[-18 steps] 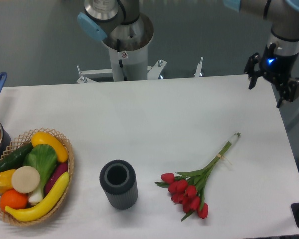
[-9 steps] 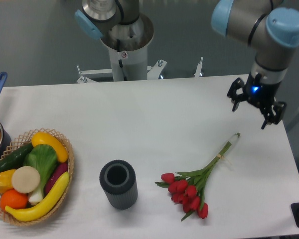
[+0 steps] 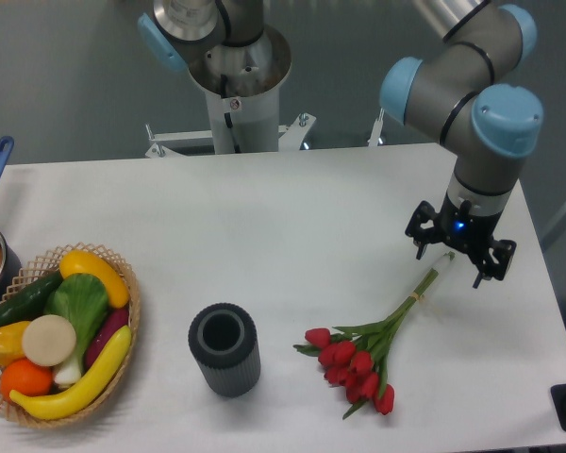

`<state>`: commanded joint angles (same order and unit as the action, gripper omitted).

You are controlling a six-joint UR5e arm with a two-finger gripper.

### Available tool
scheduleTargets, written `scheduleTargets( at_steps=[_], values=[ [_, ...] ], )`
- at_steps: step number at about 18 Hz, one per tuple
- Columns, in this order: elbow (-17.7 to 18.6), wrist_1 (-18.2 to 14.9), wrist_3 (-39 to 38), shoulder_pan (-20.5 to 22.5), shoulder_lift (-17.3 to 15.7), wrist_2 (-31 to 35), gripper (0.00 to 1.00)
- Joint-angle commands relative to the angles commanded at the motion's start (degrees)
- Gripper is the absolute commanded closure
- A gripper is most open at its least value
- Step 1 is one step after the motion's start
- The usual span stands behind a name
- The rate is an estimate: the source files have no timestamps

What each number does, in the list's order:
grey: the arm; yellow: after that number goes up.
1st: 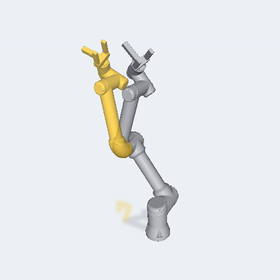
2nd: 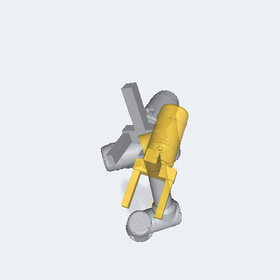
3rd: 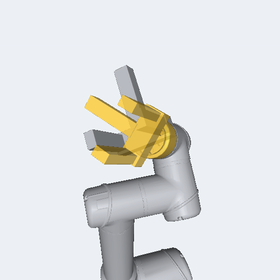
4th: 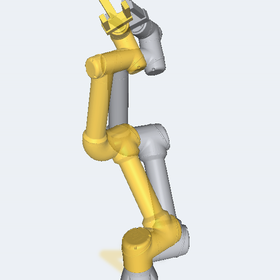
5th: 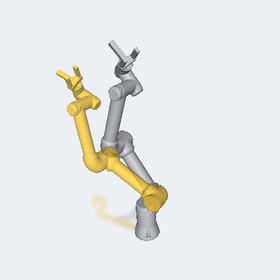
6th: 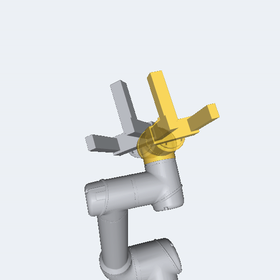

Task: Pick up the flowers from the table
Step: 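Lower the gripper down onto the tulip stems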

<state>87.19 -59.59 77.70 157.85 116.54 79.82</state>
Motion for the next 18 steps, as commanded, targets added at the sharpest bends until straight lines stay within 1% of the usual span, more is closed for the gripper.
scheduleTargets(
  at_steps=[2, 4, 6, 8, 11, 12, 15, 18],
  values=[
    [0.17, 0.0, 0.17, -0.17, 1.32, -3.43, 0.0],
    [0.35, 0.09, 0.26, -1.32, 2.81, -3.45, 0.0],
    [0.35, 0.09, 0.61, -1.32, 3.69, -3.54, 0.0],
    [0.18, 0.26, 0.79, -1.41, 5.27, -3.45, 0.0],
    [0.35, 0.44, 0.79, -2.1, 6.42, -3.36, 0.0],
    [0.18, 0.87, 0.7, -2.37, 7.03, -3.27, 0.0],
    [0.7, 5.52, 0.35, -3.33, 8.53, -3.1, 0.0],
    [0.7, 6.06, 0.26, -3.87, 8.79, -1.96, 0.0]
  ],
)
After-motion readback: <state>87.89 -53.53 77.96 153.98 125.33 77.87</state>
